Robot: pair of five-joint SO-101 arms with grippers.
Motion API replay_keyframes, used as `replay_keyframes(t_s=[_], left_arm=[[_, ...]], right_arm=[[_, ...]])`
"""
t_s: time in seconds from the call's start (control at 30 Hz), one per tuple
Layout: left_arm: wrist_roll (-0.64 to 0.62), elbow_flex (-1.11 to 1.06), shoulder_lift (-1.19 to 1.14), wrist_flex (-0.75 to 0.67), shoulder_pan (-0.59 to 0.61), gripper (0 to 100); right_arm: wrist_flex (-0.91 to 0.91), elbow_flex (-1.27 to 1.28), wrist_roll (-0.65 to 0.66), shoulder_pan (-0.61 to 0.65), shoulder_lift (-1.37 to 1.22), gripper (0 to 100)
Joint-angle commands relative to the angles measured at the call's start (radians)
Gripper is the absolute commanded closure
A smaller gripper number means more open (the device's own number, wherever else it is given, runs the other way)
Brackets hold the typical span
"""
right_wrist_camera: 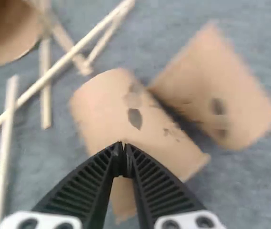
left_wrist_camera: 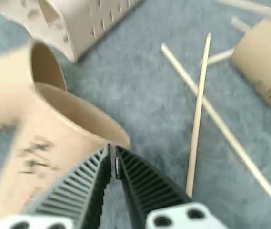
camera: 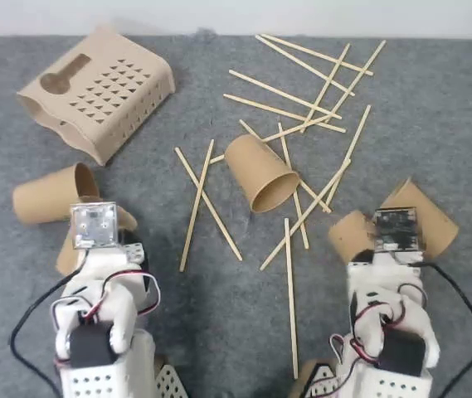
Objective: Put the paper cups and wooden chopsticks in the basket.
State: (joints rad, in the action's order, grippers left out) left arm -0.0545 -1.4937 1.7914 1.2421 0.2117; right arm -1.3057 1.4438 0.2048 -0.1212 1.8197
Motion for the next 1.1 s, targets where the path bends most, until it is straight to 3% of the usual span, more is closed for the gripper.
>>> replay_keyframes(t_s=[0.0, 0.37, 0.47, 0.7, 0.83, 0.97, 1.07], left_arm=[[0.009, 0.088, -0.002, 0.041, 0.009, 99], [0.011, 0.300, -0.002, 0.123, 0.008, 99], [0.011, 0.318, -0.002, 0.117, 0.008, 98], [0.091, 0.282, -0.011, -0.224, 0.008, 98], [0.018, 0.315, -0.095, -0.265, 0.009, 97], [-0.087, 0.446, -0.330, -0.265, 0.015, 85], [-0.170, 0.590, -0.528, -0.269, 0.054, 82]], right_arm=[[0.053, -0.058, -0.006, -0.016, -0.004, 98.9], [0.180, 0.063, -0.011, -0.027, -0.004, 99.1], [0.188, 0.068, -0.014, -0.082, -0.004, 99.0], [0.188, 0.069, -0.014, -0.122, -0.004, 98.9], [0.188, 0.074, -0.012, -0.122, -0.004, 98.9], [0.188, 0.075, -0.011, -0.119, -0.004, 98.9], [0.188, 0.075, -0.008, -0.120, -0.004, 98.9]])
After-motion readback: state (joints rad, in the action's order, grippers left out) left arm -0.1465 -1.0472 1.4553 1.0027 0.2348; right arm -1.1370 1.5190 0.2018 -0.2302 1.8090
